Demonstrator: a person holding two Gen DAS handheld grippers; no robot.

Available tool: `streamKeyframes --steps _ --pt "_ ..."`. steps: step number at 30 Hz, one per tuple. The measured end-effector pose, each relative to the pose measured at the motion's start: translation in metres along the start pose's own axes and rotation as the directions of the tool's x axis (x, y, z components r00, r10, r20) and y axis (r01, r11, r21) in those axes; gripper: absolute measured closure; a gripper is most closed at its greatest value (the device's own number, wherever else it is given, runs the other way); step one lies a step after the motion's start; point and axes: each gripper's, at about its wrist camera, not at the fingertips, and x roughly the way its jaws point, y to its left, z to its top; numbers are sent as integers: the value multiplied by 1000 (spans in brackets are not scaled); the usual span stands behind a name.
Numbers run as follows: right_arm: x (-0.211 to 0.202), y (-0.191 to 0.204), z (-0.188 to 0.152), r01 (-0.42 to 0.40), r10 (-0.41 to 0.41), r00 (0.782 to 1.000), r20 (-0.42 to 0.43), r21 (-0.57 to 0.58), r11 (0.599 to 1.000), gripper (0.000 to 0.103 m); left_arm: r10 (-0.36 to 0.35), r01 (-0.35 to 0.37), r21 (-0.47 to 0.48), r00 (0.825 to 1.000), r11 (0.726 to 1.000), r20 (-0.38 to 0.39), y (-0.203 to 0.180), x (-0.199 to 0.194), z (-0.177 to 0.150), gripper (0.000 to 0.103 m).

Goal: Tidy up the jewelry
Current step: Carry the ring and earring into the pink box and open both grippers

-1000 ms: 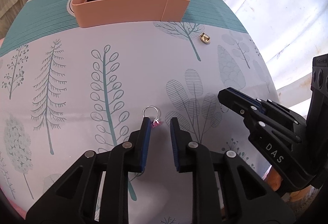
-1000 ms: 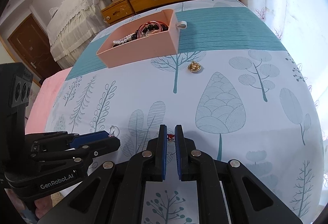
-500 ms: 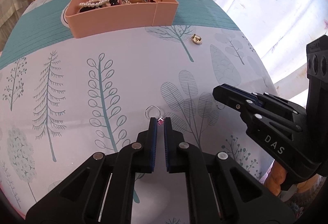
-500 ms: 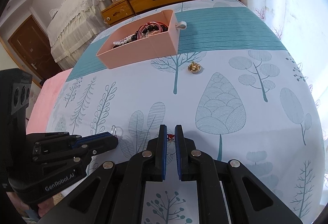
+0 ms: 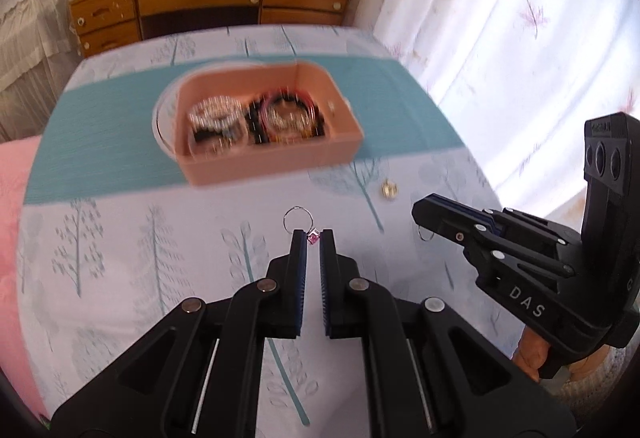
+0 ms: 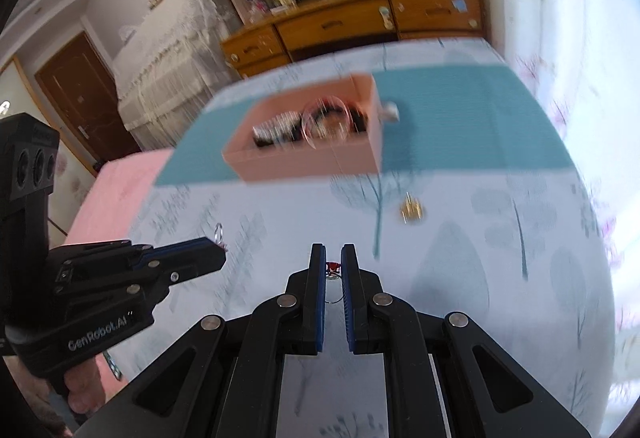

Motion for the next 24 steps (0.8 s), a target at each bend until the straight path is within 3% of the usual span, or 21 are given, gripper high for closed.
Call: streamKeyframes --steps 10,17,24 --pt "0 2 112 -49 47 993 110 15 999 95 -40 40 5 995 999 89 19 -3 96 99" --pt "27 3 173 -47 45 994 98 27 999 95 -33 35 -35 999 999 43 47 23 148 99" --pt "80 -2 208 -18 15 999 38 60 998 95 19 -20 -35 1000 999 -6 62 57 162 99"
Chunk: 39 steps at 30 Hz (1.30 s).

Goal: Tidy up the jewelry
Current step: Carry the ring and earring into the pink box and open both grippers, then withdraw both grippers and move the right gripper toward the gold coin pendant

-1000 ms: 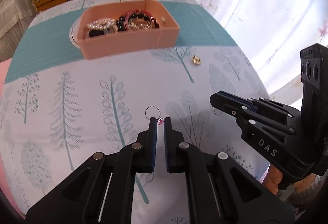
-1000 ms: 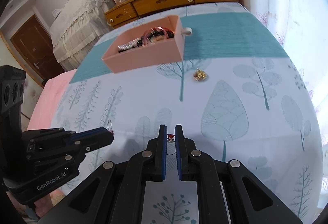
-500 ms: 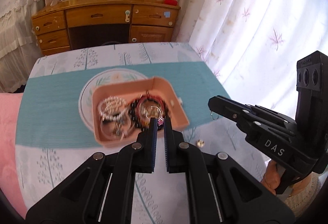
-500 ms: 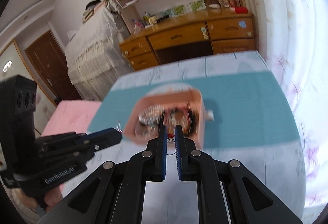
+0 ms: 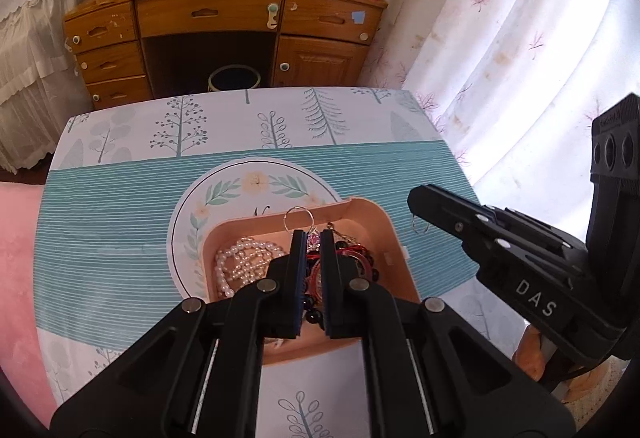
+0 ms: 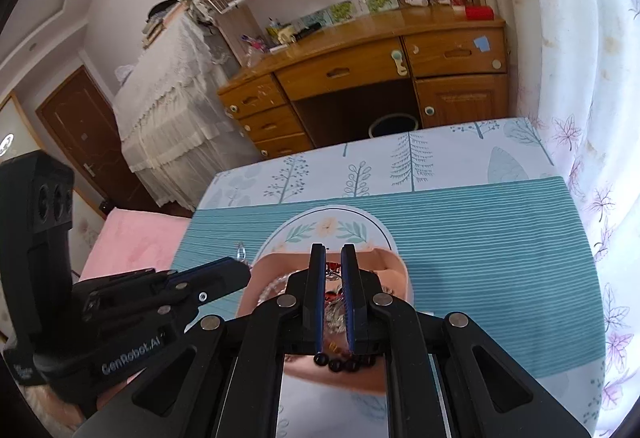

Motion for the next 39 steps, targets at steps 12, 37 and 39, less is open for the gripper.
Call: streamKeyframes --steps 12,37,39 --pt "35 -9 -6 33 -32 999 -34 22 999 94 73 -73 15 997 997 -16 10 26 -3 98" --pt "-40 -51 -84 94 -96 993 -66 -34 995 94 97 -98 32 995 995 27 -10 -23 -67 58" --pt "-47 -54 -96 100 -102 992 -71 -38 994 94 98 -100 43 995 994 33 -14 -28 -75 58"
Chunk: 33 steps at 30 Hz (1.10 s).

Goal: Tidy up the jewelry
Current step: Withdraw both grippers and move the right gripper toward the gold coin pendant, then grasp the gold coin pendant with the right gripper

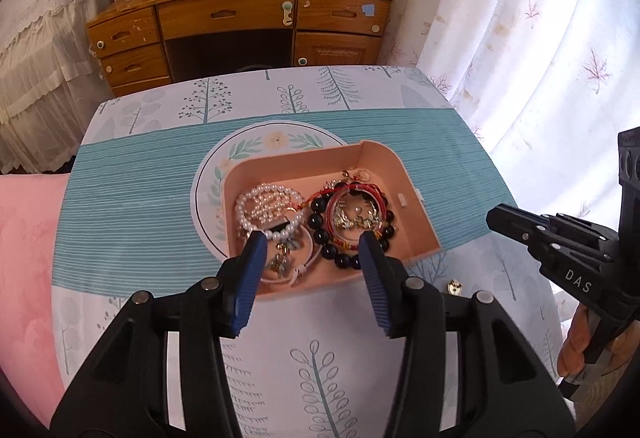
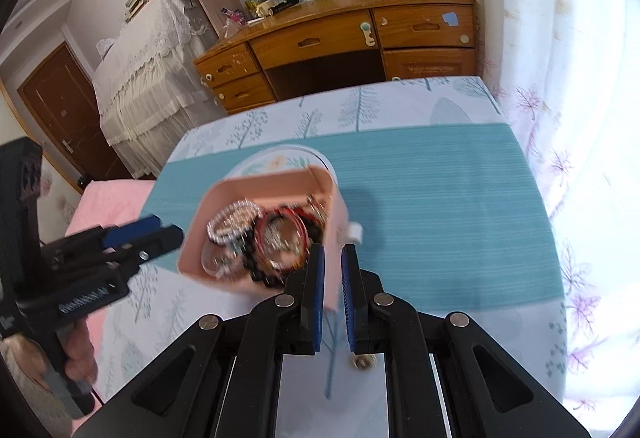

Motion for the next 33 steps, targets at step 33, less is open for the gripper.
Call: streamKeyframes --steps 33 --pt "53 8 -113 111 -123 989 -83 -133 985 71 -56 52 -40 992 998 -112 -33 50 -93 42"
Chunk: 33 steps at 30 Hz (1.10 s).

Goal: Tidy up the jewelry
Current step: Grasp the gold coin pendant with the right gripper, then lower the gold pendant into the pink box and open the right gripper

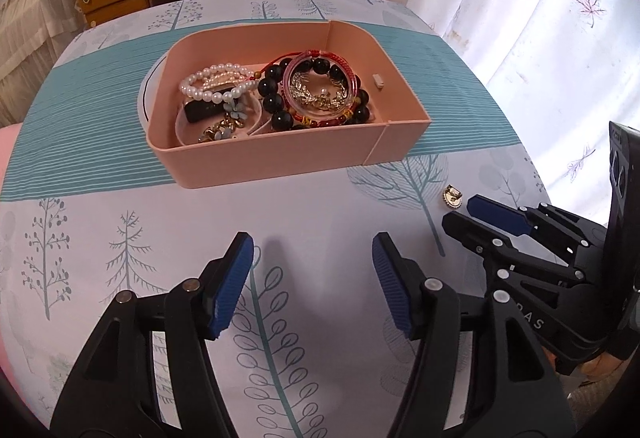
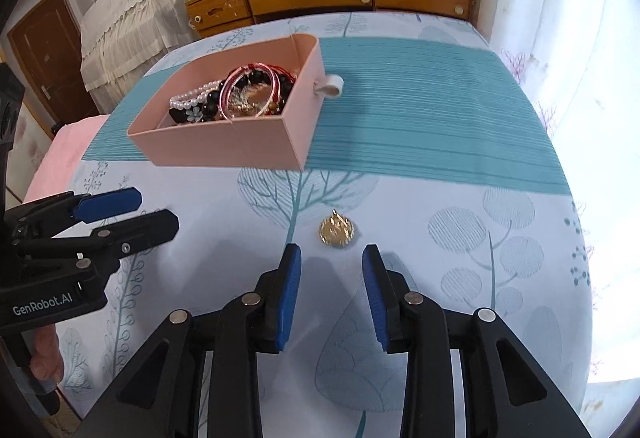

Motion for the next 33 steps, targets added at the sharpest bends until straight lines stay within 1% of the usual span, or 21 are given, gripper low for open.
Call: streamKeyframes --steps 3,6,14,18,19,21,26,29,33 --pt "5 3 6 8 -8 1000 10 -19 1000 71 -10 10 7 1000 1000 -9 -1 3 1 37" --pt "8 5 11 17 -16 1000 18 -31 999 71 7 -7 -4 1000 1000 -4 0 3 2 37" --pt "10 9 12 46 -44 999 29 -69 997 72 15 -16 -54 1000 998 -16 10 6 3 37" --pt "11 12 11 90 -87 996 36 -97 991 81 19 -20 -56 1000 998 -18 11 6 3 37" --pt "12 12 11 92 -89 995 36 -94 991 82 19 -20 -54 1000 998 -16 11 5 3 37" --pt "12 10 11 89 -86 996 34 -87 992 84 18 -18 -49 1000 999 -11 9 3 3 37" --pt "11 11 11 82 -80 996 27 -79 994 84 22 -21 -57 1000 998 9 11 -8 0 37" --pt "1 12 11 65 -62 997 40 -73 995 84 24 -22 -75 999 997 24 17 -20 -2 37" --pt "-18 22 16 41 -35 997 68 -92 995 84 53 -47 -93 997 995 54 28 -38 -2 37"
